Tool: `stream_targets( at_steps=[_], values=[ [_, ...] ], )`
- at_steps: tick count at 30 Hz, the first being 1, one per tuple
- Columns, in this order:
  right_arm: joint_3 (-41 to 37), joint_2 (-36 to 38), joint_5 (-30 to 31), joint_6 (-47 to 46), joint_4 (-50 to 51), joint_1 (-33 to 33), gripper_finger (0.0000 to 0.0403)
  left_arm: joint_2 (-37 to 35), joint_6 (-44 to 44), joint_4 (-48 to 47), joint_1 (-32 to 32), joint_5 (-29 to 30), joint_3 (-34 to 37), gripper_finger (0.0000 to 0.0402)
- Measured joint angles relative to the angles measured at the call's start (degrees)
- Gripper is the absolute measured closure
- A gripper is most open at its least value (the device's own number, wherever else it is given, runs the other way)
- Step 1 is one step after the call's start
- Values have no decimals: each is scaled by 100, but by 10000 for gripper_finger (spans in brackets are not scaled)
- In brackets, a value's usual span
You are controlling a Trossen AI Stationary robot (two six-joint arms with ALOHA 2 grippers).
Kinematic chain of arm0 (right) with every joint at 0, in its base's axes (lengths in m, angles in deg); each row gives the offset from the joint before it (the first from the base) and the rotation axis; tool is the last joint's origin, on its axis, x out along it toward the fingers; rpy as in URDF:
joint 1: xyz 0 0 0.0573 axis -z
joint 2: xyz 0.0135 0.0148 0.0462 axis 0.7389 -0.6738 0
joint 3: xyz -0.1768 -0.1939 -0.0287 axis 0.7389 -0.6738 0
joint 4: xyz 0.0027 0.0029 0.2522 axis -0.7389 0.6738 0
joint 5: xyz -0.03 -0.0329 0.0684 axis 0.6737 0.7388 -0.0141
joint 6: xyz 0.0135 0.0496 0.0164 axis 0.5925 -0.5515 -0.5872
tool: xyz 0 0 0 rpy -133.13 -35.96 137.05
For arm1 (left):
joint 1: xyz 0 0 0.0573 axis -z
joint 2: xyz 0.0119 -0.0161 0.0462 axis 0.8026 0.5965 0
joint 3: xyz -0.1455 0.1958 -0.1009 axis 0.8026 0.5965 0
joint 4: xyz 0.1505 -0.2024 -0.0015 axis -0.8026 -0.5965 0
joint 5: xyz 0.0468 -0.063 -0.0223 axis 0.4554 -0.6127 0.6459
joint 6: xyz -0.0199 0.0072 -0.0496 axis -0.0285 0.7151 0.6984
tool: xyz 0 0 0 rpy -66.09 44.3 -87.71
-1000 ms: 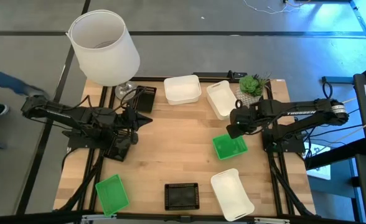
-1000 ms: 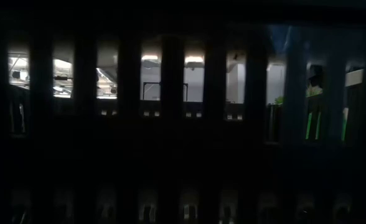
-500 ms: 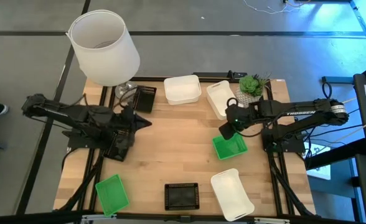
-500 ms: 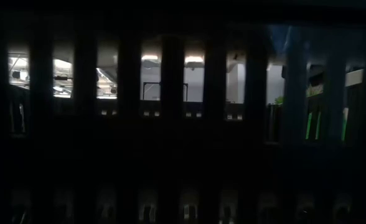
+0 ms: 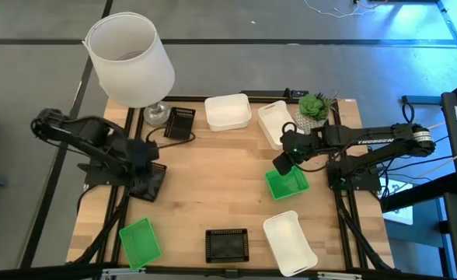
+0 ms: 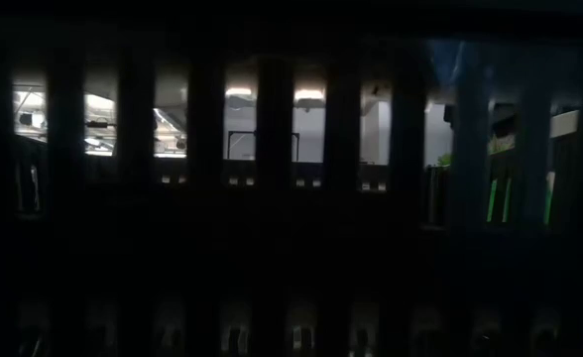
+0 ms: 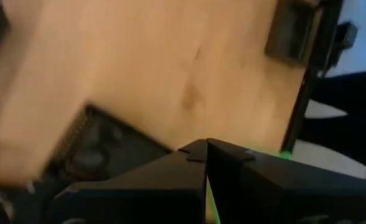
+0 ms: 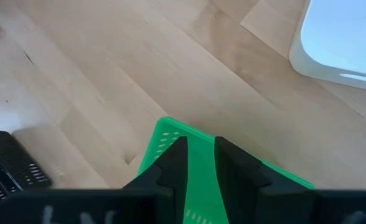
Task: Stack baskets by color
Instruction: Stack the bottom green bin on the top green bins
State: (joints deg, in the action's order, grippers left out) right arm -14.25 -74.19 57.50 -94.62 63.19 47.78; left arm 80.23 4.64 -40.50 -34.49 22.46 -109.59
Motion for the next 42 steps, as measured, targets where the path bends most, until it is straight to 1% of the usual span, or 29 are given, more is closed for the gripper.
stream_targets(
  at_steps=[3, 5, 10, 12, 19, 22, 25, 28, 31, 38, 42],
  values=[
    [0, 0, 0, 15, -14, 0, 324, 58, 433, -45, 64, -228, 46, 400],
    [0, 0, 0, 17, -34, 0, 324, 78, 611, -124, 79, -274, 57, 394],
    [0, 0, 0, 20, -32, 0, 324, 163, 750, -127, 75, -288, 72, 359],
    [0, 0, 0, 20, -31, 0, 324, 213, 866, -137, 79, -178, 70, 345],
    [0, 0, 0, 23, -30, 0, 324, 511, 946, -435, 365, -270, 70, 305],
    [0, 0, -2, 24, -30, 0, 324, 654, 679, -434, 618, -236, 70, 299],
    [0, 0, -11, 26, -30, 0, 324, 835, 381, -433, 989, 45, 70, 298],
    [0, 0, -48, 154, -30, 0, 324, 1020, 356, -427, 1472, 399, 70, 299],
    [0, 0, -49, 300, -30, 0, 324, 1197, 363, -379, 1944, 604, 70, 301],
    [0, 0, -50, 469, -30, -2, 324, 1803, 367, 84, 2813, 895, 70, 302],
    [0, 0, -50, 571, -30, -2, 324, 2217, 312, 405, 3178, 920, 70, 302]
  ],
)
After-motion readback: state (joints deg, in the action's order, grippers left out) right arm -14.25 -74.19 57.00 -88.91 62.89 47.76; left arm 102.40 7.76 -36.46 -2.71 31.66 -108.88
